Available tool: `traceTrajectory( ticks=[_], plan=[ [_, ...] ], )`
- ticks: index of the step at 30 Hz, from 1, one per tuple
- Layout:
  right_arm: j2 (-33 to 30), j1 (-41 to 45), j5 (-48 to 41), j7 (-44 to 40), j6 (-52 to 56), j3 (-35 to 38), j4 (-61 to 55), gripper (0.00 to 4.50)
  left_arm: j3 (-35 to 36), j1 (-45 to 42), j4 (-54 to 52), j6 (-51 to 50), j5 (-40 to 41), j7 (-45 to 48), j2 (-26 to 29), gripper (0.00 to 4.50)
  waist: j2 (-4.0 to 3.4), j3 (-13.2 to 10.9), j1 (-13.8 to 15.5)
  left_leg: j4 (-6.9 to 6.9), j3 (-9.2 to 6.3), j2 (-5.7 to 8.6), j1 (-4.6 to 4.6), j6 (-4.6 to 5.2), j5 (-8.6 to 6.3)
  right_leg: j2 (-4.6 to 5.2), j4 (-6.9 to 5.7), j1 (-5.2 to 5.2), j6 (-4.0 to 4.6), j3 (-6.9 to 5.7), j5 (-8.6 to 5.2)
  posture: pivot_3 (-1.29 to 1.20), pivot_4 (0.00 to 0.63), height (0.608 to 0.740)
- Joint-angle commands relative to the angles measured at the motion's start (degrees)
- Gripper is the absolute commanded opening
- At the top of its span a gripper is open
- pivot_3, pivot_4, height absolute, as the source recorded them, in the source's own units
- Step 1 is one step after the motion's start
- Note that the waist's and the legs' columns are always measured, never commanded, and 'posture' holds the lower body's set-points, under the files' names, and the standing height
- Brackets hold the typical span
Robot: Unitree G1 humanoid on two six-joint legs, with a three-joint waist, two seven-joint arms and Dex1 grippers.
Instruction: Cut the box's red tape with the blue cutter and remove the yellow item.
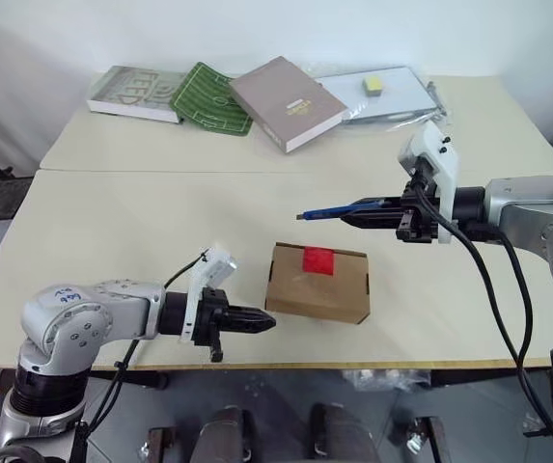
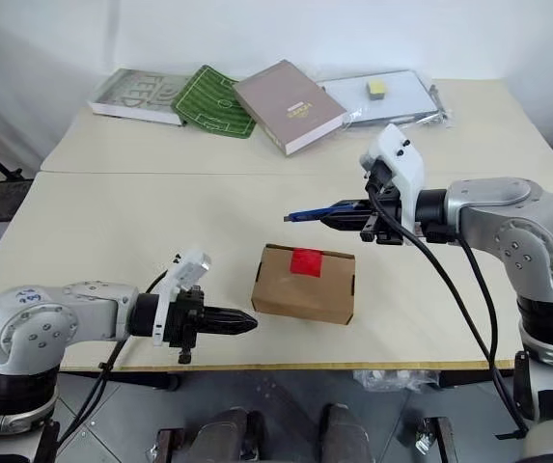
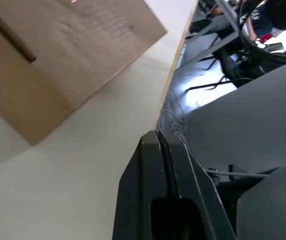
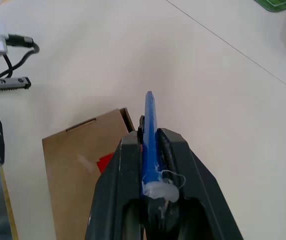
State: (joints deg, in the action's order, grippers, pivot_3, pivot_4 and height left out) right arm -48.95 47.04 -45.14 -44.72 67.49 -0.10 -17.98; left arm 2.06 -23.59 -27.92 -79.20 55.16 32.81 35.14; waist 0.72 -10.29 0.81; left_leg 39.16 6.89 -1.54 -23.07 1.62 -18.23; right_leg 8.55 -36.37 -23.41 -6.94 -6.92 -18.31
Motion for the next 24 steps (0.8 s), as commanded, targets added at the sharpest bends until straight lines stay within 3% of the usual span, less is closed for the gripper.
traceTrajectory(
  ticks=[1, 8, 13, 24],
  plan=[
    [-0.2, 1.15, 0.21, -0.06, -0.81, 1.37, -1.14, 0.16, -4.1, -0.09, 3.13, 6.81, -7.1, -2.23, -1.24, 0.02, 0.0, 0.0, 0.23, 0.0, 0.01, 0.0, 0.0, 0.0, 0.0, -0.01, 0.0, 0.0, 0.0, 0.0, 0.0, 0.0, 0.15, 0.74],
    [-0.42, 1.2, 0.76, 0.01, -0.97, 1.65, -1.04, 0.16, -7.73, -2.96, 13.76, 18.66, -17.37, -2.09, -4.55, 0.02, 0.0, 0.0, 0.49, -0.01, 0.05, -0.04, -0.01, 0.0, 0.0, -0.05, 0.02, -0.02, 0.01, -0.03, 0.01, 0.0, 0.15, 0.74],
    [-1.1, 0.71, 0.66, 0.0, -0.42, 2.34, -1.68, 0.16, -7.17, -5.46, 16.05, 20.5, -19.09, -0.95, -5.29, 0.02, 0.0, 0.0, 0.49, -0.01, 0.05, -0.04, -0.02, 0.01, 0.0, -0.04, 0.03, -0.03, 0.01, -0.04, 0.01, 0.0, 0.15, 0.74],
    [-4.42, -1.66, 1.62, 2.83, 2.31, 2.86, -4.5, 0.16, 4.84, -8.48, 10.9, 13.01, -5.11, 3.31, -4.92, 0.02, 0.01, 0.0, 0.4, 0.0, 0.01, -0.06, -0.04, 0.01, 0.0, -0.04, 0.02, -0.02, 0.0, -0.07, 0.01, 0.0, 0.15, 0.74]
  ],
)
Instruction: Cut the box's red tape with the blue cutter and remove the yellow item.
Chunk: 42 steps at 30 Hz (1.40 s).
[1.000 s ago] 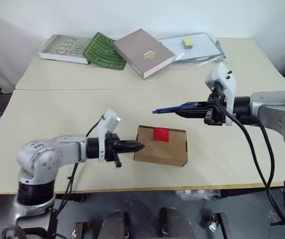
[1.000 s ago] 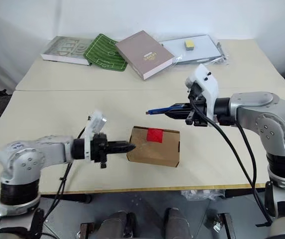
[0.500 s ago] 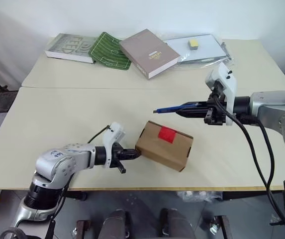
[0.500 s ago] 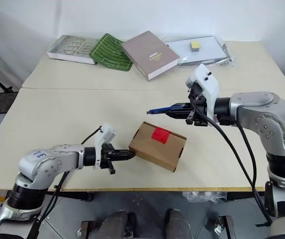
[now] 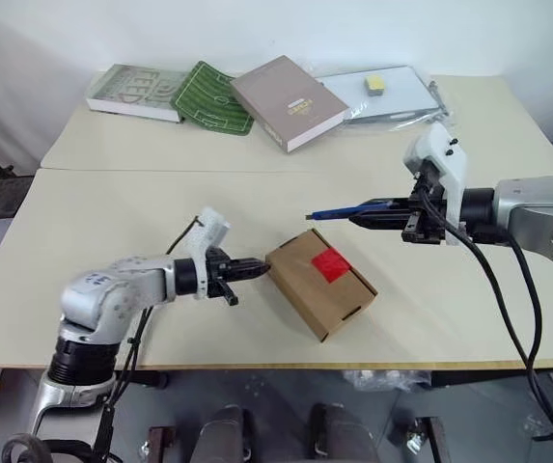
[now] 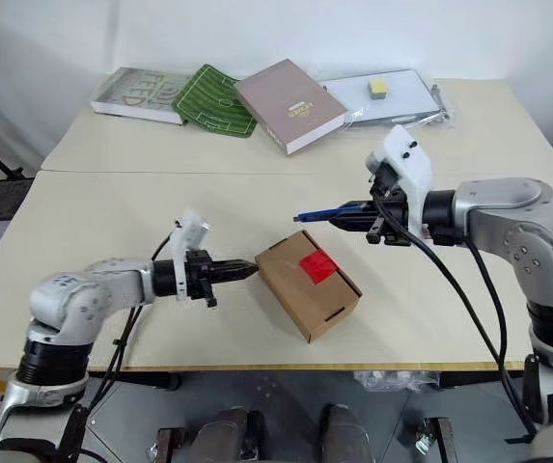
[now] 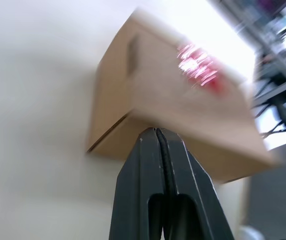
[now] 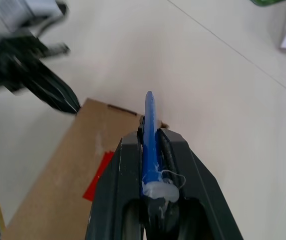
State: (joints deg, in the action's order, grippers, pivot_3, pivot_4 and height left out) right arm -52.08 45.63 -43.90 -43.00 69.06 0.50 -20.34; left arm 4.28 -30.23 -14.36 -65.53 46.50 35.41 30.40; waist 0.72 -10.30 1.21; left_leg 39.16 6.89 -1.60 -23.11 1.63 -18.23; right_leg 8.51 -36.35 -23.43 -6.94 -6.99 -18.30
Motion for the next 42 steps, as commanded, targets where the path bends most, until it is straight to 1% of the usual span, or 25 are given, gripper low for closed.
traceTrajectory(
  ticks=[1, 4, 8, 12, 19, 31, 42],
  plan=[
    [-1.09, -0.41, 0.17, 1.6, 1.13, 2.49, -2.29, 0.16, 2.48, -2.48, -2.5, -0.43, 3.42, 0.27, -0.65, 0.02, 0.0, 0.0, 0.07, 0.0, 0.0, 0.0, 0.0, 0.0, 0.0, 0.0, 0.01, 0.01, 0.0, -0.01, 0.0, 0.0, 0.15, 0.74],
    [0.07, -0.97, -0.25, 3.17, 1.97, 2.44, -2.95, 0.16, -2.36, -3.92, -0.55, 2.97, -1.69, -0.55, -1.61, 0.02, 0.0, 0.0, 0.18, 0.0, 0.0, 0.04, 0.0, 0.0, 0.0, 0.02, 0.02, 0.02, -0.03, -0.02, 0.02, 0.0, 0.15, 0.74],
    [1.1, -0.99, 1.37, 5.23, 2.11, 0.88, -2.62, 0.16, -7.69, -4.9, 3.11, 7.7, -7.51, -0.8, -3.48, 0.02, 0.01, 0.0, 0.16, 0.0, 0.02, 0.05, 0.0, 0.0, 0.0, 0.0, 0.03, 0.02, -0.05, -0.02, 0.03, 0.0, 0.15, 0.74],
    [1.86, -0.87, 1.34, 6.11, 2.61, 0.95, -2.94, 0.16, -10.73, -5.88, 4.99, 10.67, -11.17, -0.51, -5.15, 0.02, 0.0, 0.0, 0.14, 0.0, 0.03, 0.03, -0.01, 0.01, 0.0, -0.03, 0.04, 0.0, -0.05, -0.02, 0.03, 0.0, 0.15, 0.74],
    [1.8, -2.29, 0.8, 6.32, 3.65, 1.37, -4.26, 0.16, -13.34, -7.03, 6.32, 12.86, -14.37, 0.44, -6.64, 0.02, 0.01, 0.0, 0.13, 0.0, 0.01, 0.02, -0.01, 0.02, 0.01, -0.03, 0.04, 0.01, -0.05, -0.03, 0.03, 0.0, 0.15, 0.74],
    [1.85, -3.15, 0.39, 6.43, 4.55, 1.79, -5.06, 0.16, -13.91, -7.29, 7.04, 12.91, -16.73, 2.0, -6.88, 0.02, 0.01, 0.0, 0.13, 0.0, 0.01, 0.02, -0.01, 0.03, 0.01, -0.02, 0.04, 0.01, -0.05, -0.04, 0.03, 0.0, 0.15, 0.74],
    [2.47, -1.76, -1.56, 7.28, 6.7, 4.37, -6.42, 0.16, -14.88, -6.88, 7.06, 12.95, -18.42, 2.92, -6.54, 0.02, 0.0, 0.0, 0.14, 0.01, 0.0, 0.03, -0.01, 0.03, 0.02, -0.02, 0.04, 0.02, -0.05, -0.04, 0.03, 0.0, 0.15, 0.74]
  ],
)
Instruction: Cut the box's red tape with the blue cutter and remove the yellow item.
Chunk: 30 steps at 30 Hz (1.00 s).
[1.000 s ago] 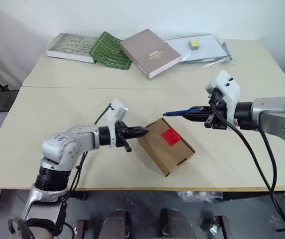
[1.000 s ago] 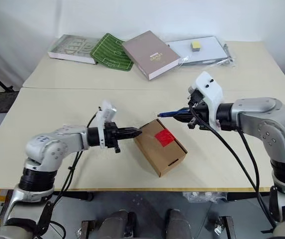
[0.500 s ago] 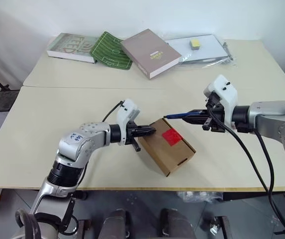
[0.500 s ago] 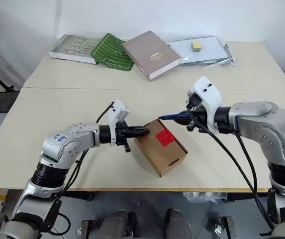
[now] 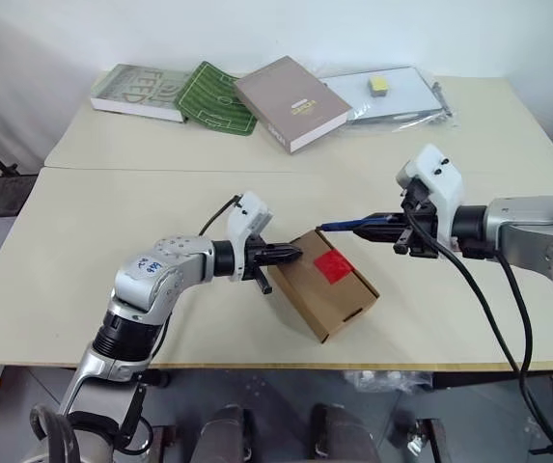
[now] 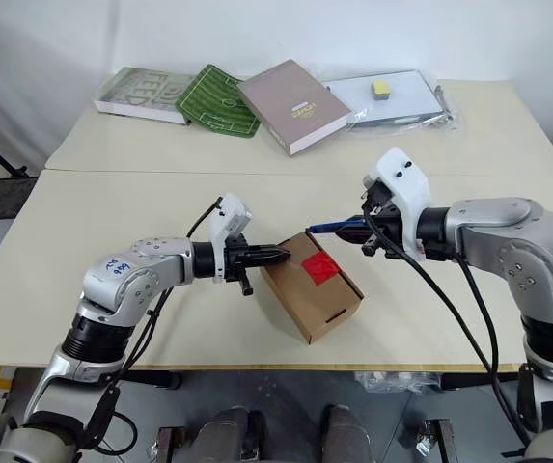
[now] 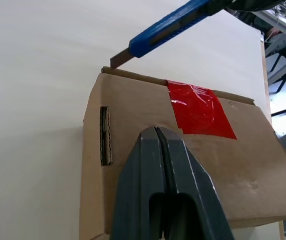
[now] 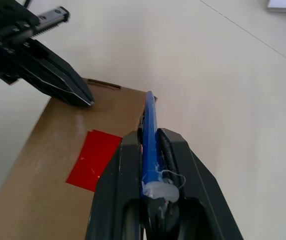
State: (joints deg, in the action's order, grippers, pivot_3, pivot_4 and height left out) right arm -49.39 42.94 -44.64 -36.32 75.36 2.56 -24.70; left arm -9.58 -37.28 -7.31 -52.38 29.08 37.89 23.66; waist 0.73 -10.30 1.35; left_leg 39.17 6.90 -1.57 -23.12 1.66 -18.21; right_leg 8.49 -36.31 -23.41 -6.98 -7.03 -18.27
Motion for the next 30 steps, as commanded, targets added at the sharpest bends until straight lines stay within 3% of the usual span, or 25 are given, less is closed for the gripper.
traceTrajectory(
  ticks=[1, 19, 30],
  plan=[
    [-0.3, 0.87, -0.86, 0.71, 0.57, 2.46, -2.16, 0.16, -1.05, 0.21, -0.08, -0.23, -1.08, 0.51, 0.23, 0.02, 0.0, 0.0, 0.0, 0.0, 0.0, 0.0, 0.0, 0.0, 0.0, 0.0, 0.0, 0.0, 0.0, 0.0, 0.0, 0.0, 0.15, 0.74],
    [-2.58, -1.28, -0.49, -0.3, 1.36, 0.71, -3.28, 0.16, -0.98, -0.03, -0.1, -0.68, -1.79, 0.37, -0.22, 0.02, 0.0, 0.0, 0.0, 0.01, 0.0, 0.0, 0.01, 0.01, 0.01, 0.0, -0.02, 0.0, 0.0, 0.01, 0.0, 0.0, 0.15, 0.74],
    [-3.63, 2.9, -0.89, -0.12, 9.08, -2.87, -3.24, 0.16, -2.49, -0.71, -1.07, -3.66, -2.93, -1.66, -1.68, 0.02, 0.01, 0.01, 0.07, 0.03, -0.04, 0.0, 0.01, 0.01, 0.01, 0.01, -0.03, 0.03, 0.0, -0.01, 0.0, 0.0, 0.15, 0.74]
  ],
)
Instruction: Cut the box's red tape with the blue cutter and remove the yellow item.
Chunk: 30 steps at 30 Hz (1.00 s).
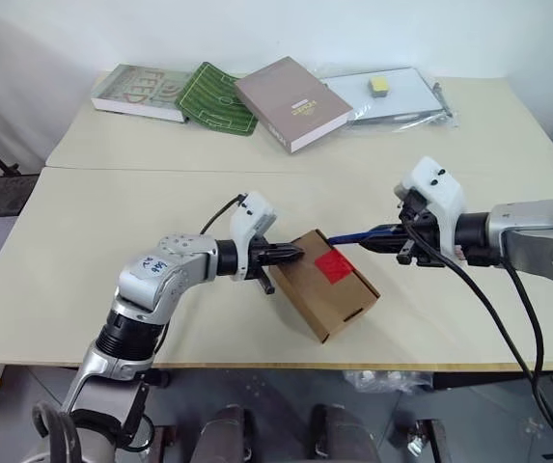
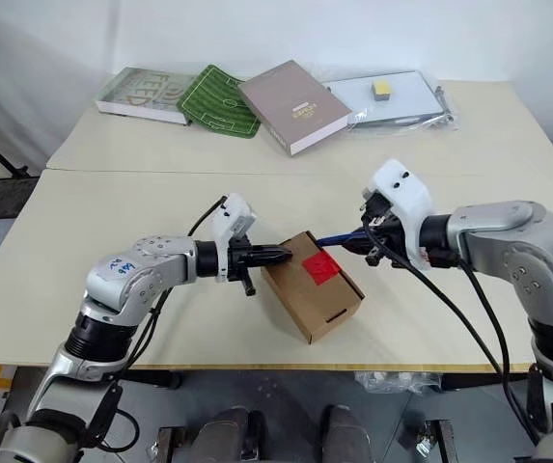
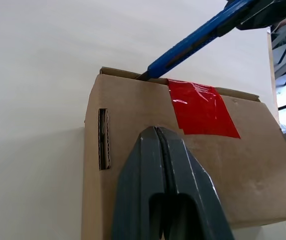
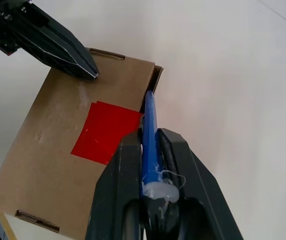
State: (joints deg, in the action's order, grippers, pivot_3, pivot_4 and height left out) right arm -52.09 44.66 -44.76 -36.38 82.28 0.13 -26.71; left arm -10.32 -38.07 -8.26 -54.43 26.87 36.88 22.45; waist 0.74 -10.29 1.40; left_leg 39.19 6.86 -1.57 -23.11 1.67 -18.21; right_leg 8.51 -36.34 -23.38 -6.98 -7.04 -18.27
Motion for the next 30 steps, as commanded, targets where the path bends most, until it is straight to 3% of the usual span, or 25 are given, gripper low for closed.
traceTrajectory(
  ticks=[1, 17, 30],
  plan=[
    [-0.84, 1.57, -0.81, -0.11, 2.91, -0.64, -1.15, 0.16, -1.76, 0.06, -0.16, -1.71, -0.81, -0.75, -0.65, 0.02, 0.0, 0.0, 0.02, 0.0, 0.0, 0.0, 0.0, 0.0, 0.0, 0.0, 0.0, 0.01, 0.0, 0.0, 0.0, 0.0, 0.15, 0.74],
    [-2.49, 10.72, -0.9, -1.2, 10.22, -4.88, 1.41, 0.16, -3.27, -0.62, -1.39, -3.8, -1.25, -2.39, -2.64, 0.02, 0.0, 0.01, 0.1, 0.01, -0.03, 0.02, 0.0, 0.0, 0.0, 0.03, 0.01, 0.02, 0.0, -0.03, 0.0, 0.0, 0.15, 0.74],
    [-2.39, 11.1, -0.6, -1.24, 10.02, -5.52, 1.57, 0.16, -17.0, -7.57, 1.08, -12.69, -9.38, -4.49, 3.52, 0.02, 0.0, 0.1, 0.02, 0.01, -0.01, 0.02, 0.07, 0.0, 0.0, 0.02, 0.0, 0.09, 0.0, -0.01, 0.0, 0.0, 0.15, 0.74]
  ],
)
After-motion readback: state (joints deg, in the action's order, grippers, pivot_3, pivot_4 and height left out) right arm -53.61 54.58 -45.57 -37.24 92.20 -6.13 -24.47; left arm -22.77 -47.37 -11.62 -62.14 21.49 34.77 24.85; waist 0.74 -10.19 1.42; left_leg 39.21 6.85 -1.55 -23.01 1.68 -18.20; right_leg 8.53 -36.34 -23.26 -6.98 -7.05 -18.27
